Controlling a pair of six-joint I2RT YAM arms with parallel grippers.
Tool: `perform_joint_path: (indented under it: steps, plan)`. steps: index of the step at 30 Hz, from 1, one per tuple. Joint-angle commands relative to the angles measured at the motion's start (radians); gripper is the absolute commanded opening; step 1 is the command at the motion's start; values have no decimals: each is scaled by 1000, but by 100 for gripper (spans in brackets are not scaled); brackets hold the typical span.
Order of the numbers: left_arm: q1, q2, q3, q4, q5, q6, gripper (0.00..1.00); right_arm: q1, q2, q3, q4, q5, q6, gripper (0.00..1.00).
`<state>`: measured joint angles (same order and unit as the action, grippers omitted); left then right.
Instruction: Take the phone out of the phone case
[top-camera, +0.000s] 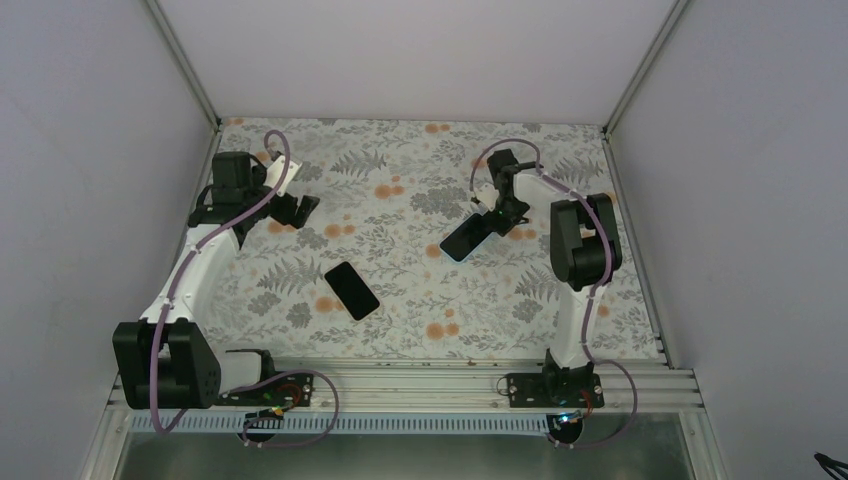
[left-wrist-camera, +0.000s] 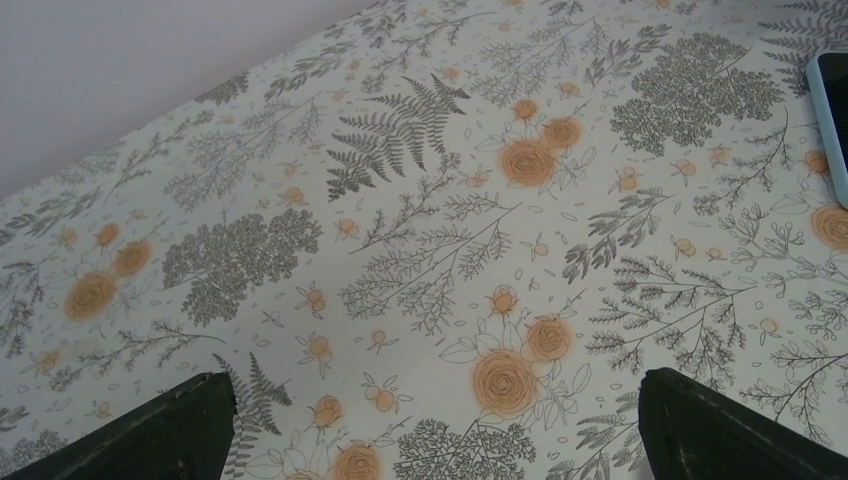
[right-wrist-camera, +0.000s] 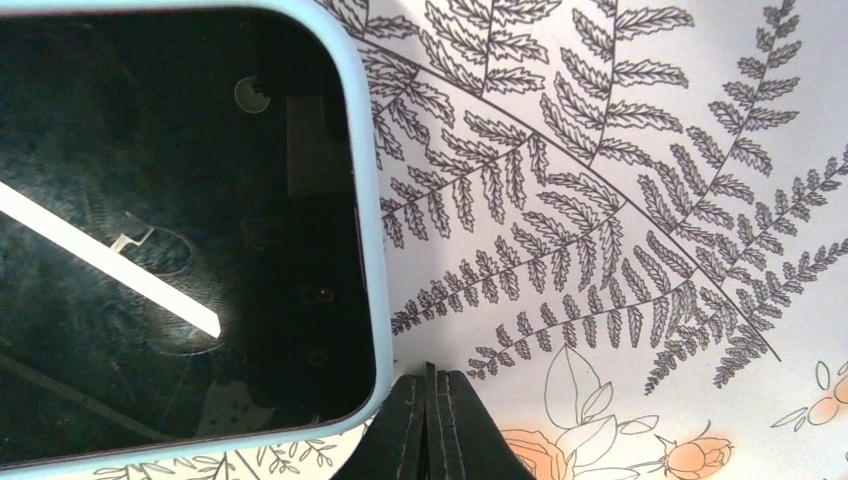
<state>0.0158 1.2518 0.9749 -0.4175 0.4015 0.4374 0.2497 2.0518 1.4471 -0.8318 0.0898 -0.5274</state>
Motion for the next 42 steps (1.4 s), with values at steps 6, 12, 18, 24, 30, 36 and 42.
perform_joint_path:
  steps: [6,12,18,24,30,36,42]
  plan:
    - [4,-9,1,-21,31,39,100,7,-44,-104,-43,-52,56,3]
    - [3,34,25,-18,57,35,100,8,-56,-104,-32,-94,75,4]
    - [4,34,25,-15,64,35,100,9,14,7,-13,-152,91,4]
    - [5,13,11,-17,52,43,100,44,98,180,-41,-165,73,4]
    - [4,1,9,-21,59,38,100,89,215,406,-110,-149,46,4]
    - [4,-8,-2,-22,61,40,100,151,330,555,-221,-194,29,4]
    - [4,-27,-33,-3,46,40,100,170,178,407,-35,-88,99,4]
